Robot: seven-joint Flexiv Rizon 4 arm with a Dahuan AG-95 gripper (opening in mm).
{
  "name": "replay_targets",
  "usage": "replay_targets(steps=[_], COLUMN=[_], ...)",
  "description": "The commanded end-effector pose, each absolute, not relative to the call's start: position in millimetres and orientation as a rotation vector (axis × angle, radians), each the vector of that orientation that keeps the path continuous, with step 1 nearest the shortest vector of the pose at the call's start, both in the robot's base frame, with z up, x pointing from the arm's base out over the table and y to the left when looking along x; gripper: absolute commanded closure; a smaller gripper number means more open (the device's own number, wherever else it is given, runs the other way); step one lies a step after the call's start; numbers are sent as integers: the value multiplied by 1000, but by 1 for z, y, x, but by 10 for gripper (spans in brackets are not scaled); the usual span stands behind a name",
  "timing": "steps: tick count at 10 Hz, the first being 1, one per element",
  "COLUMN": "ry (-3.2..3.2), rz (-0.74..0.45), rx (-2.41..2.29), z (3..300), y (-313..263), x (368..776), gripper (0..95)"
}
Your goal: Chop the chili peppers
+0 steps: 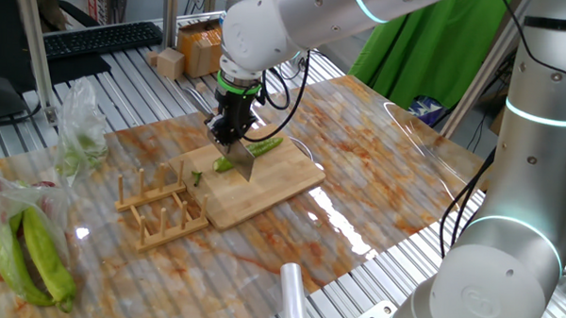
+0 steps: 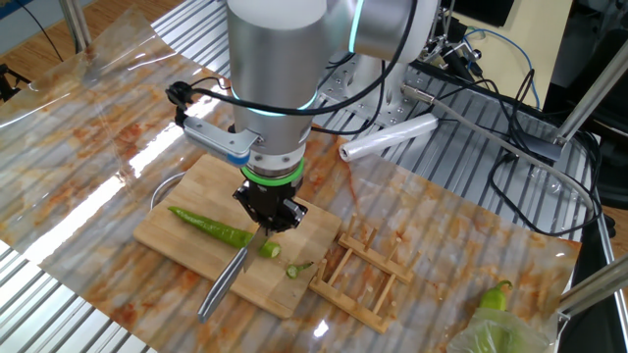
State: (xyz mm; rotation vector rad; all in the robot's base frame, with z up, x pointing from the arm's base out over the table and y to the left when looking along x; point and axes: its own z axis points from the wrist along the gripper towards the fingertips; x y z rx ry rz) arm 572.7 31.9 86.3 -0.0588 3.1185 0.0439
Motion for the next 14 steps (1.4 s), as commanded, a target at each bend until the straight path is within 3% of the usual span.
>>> replay_targets(steps=[1, 3, 9, 14], ry=[3114, 3113, 3047, 3045], rz=[44, 41, 7, 27], rx=[-67, -72, -55, -43], z=[86, 84, 33, 33], y=[32, 33, 44, 45], x=[573, 573, 578, 578], gripper=[950, 950, 950, 950])
